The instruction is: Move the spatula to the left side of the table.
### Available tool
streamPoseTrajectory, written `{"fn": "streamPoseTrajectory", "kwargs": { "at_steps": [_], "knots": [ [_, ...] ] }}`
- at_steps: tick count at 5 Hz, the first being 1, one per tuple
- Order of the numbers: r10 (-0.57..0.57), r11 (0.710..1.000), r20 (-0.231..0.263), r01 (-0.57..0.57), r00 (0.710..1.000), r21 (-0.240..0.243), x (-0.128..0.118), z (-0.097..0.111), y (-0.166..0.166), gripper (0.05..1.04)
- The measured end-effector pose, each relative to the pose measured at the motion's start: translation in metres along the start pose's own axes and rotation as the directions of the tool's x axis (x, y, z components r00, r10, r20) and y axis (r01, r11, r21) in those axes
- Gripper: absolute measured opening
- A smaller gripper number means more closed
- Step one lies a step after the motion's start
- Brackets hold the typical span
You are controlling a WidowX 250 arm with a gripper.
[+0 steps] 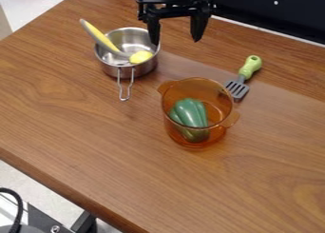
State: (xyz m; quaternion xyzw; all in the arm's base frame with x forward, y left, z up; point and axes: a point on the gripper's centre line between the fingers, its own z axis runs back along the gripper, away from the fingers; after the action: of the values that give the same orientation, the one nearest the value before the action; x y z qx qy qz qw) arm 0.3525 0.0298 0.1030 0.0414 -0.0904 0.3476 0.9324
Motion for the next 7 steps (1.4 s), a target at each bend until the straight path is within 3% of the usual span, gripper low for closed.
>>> {"fn": "streamPoseTrajectory", "kwargs": {
  "at_steps": [1, 2, 3, 4, 5, 6, 7],
  "knots": [
    [-0.011, 1.0, -0.03, 0.012, 1.0, 0.024, -0.004, -0.012, 0.001, 1.001],
    [-0.181, 0.983, -0.02, 0.181, 0.983, 0.01, 0.002, -0.014, -0.016, 1.001],
    [-0.311, 0.948, 0.009, 0.311, 0.95, -0.075, 0.002, -0.011, -0.032, 1.0],
    [-0.429, 0.889, 0.042, 0.43, 0.902, -0.159, 0.0, 0.001, -0.054, 1.001],
    [-0.517, 0.838, 0.034, 0.514, 0.855, -0.183, -0.006, -0.006, -0.072, 1.0],
    [-0.576, 0.803, 0.004, 0.567, 0.817, -0.185, -0.016, -0.015, -0.092, 1.0],
    [-0.614, 0.773, 0.008, 0.603, 0.79, -0.197, -0.027, -0.023, -0.104, 1.0]
  ]
}}
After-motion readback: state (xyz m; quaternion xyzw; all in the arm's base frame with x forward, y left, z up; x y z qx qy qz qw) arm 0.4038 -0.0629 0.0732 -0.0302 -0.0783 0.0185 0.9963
